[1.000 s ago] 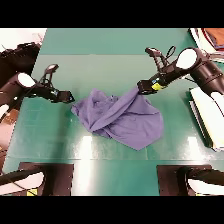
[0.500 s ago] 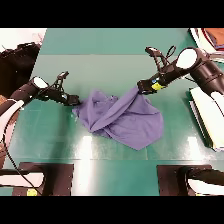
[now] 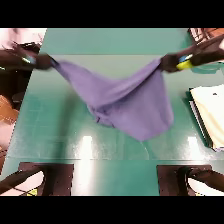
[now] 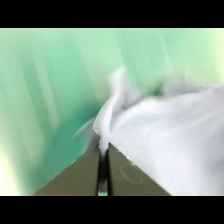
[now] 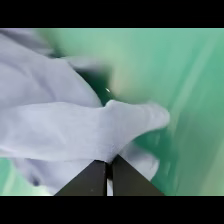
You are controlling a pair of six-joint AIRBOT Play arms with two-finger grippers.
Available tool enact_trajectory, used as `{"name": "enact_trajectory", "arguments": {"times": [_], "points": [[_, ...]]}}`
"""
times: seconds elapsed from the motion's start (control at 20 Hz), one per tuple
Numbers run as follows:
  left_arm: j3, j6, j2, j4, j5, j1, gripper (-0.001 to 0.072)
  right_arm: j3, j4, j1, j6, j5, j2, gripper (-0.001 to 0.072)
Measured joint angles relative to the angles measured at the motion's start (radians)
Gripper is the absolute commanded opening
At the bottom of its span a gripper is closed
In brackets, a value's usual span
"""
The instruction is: Fold the shirts.
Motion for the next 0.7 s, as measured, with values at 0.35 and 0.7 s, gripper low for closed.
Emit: {"name": "enact_trajectory", "arguments": {"times": [0.35, 0.7], "points": [[0.323, -0.037, 0.325, -0.018, 0.01, 0.026, 0.0028, 0.24, -0.061, -0.063, -0.004, 0.01, 0.208, 0.0017], [0.519, -0.079, 0.39, -0.003, 0.019, 0.029, 0.0028, 0.344, -0.088, -0.071, -0.004, 0.026, 0.293, 0.0017]]}}
